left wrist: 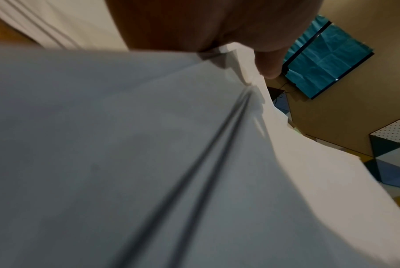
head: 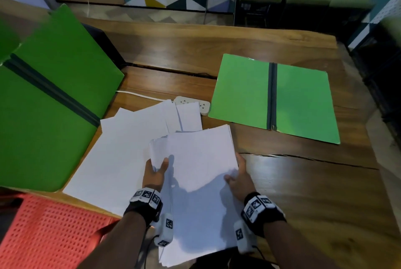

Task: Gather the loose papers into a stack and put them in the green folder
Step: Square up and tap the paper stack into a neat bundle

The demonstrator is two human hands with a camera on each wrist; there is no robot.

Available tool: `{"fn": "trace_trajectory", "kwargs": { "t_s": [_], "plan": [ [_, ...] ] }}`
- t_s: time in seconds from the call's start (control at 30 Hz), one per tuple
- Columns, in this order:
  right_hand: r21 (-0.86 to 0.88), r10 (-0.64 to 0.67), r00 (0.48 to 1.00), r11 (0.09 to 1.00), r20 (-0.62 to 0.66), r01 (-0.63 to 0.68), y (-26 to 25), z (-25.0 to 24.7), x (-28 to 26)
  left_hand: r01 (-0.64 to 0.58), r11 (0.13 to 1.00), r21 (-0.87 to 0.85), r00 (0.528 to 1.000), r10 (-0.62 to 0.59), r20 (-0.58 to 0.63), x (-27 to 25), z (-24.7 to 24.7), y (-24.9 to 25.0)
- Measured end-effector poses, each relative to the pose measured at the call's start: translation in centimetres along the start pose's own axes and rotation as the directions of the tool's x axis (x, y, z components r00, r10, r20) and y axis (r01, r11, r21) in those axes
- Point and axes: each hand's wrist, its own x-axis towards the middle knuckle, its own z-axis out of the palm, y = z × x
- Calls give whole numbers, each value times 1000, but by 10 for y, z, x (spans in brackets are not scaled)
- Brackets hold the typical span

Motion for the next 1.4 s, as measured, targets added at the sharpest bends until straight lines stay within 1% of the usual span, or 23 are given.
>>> {"fn": "trace_trajectory", "kwargs": {
  "t_s": [0.07, 0.17, 0.23, 0.37, 0.43, 0.5, 0.57, 0.6, 0.73, 0.8, 0.9, 0.93, 0.97, 1.0, 1.03, 1.07, 1.1, 1.13, 1.17, 1.2, 1.23, 1.3, 1.4],
  "plan": [
    [-96, -13, 1000, 995, -15, 12, 2, 13, 6, -27, 1000, 13, 1000, 27, -1, 3, 0, -2],
    [-381, -3, 1000, 925, -16, -4, 4, 29, 10, -19, 997, 76, 1000, 19, 3, 3, -2, -3],
    [-418, 25, 1000, 908, -18, -30, 4, 35, 12, -27, 995, 97, 1000, 27, 4, 3, -3, -2],
    [-397, 51, 999, 916, -17, -54, 0, 35, 15, -80, 996, 49, 996, 77, 54, -7, -3, 5],
    [-385, 34, 999, 922, -17, -38, 4, 29, 20, -85, 996, -7, 996, 85, 40, -14, -4, 12],
    [-270, 17, 1000, 963, -10, -19, 7, 18, 24, -61, 997, -45, 998, 62, 23, -15, -6, 16],
    [-53, -3, 999, 999, 32, 4, 6, 7, 22, -47, 996, -76, 998, 50, 45, -14, -7, 16],
    [10, -12, 998, 1000, 57, 11, 6, 3, 21, -35, 995, -91, 997, 41, 61, -13, -5, 17],
    [142, -73, 996, 988, 51, 65, 10, -14, 17, -12, 989, -150, 992, 31, 122, -13, 12, 24],
    [183, -82, 995, 980, 48, 72, 10, -25, 17, -34, 989, -145, 987, 56, 152, -13, 23, 26],
    [189, -92, 996, 978, 24, 85, 9, -45, 20, -102, 994, -24, 972, 105, 212, -10, 40, 30],
    [184, -100, 995, 978, -5, 99, 11, -51, 22, -120, 992, 47, 957, 103, 271, -6, 41, 32],
    [158, -101, 995, 982, -28, 104, 11, -58, 23, -184, 971, 152, 929, 121, 351, -3, 38, 34],
    [148, -100, 994, 983, -54, 107, 15, -64, 26, -318, 918, 238, 901, 215, 376, 1, 33, 34],
    [136, -84, 993, 986, -80, 94, 18, -70, 27, -395, 865, 308, 897, 292, 331, 11, 23, 29],
    [136, -72, 992, 987, -108, 87, 21, -76, 28, -340, 828, 446, 935, 249, 251, 17, 11, 25],
    [126, -54, 990, 989, -134, 71, 24, -82, 29, -175, 818, 548, 984, 135, 114, 23, -1, 21],
    [124, -42, 987, 990, -155, 61, 27, -89, 30, 41, 776, 630, 984, 79, -162, 24, -16, 18],
    [117, -16, 984, 992, -175, 37, 29, -95, 31, 205, 740, 640, 926, 64, -371, 25, -29, 17],
    [114, -4, 981, 993, -196, 27, 33, -101, 33, 313, 746, 588, 873, 18, -487, 22, -41, 18],
    [105, 15, 977, 994, -213, 8, 34, -106, 33, 383, 751, 538, 843, -46, -536, 24, -50, 16],
    [97, 53, 966, 995, -254, -30, 35, -113, 34, 484, 714, 506, 817, -160, -554, 26, -60, 17],
    [29, 76, 944, 997, -321, -70, 38, -120, 37, 507, 668, 545, 829, -204, -521, 34, -66, 21]
  ]
}}
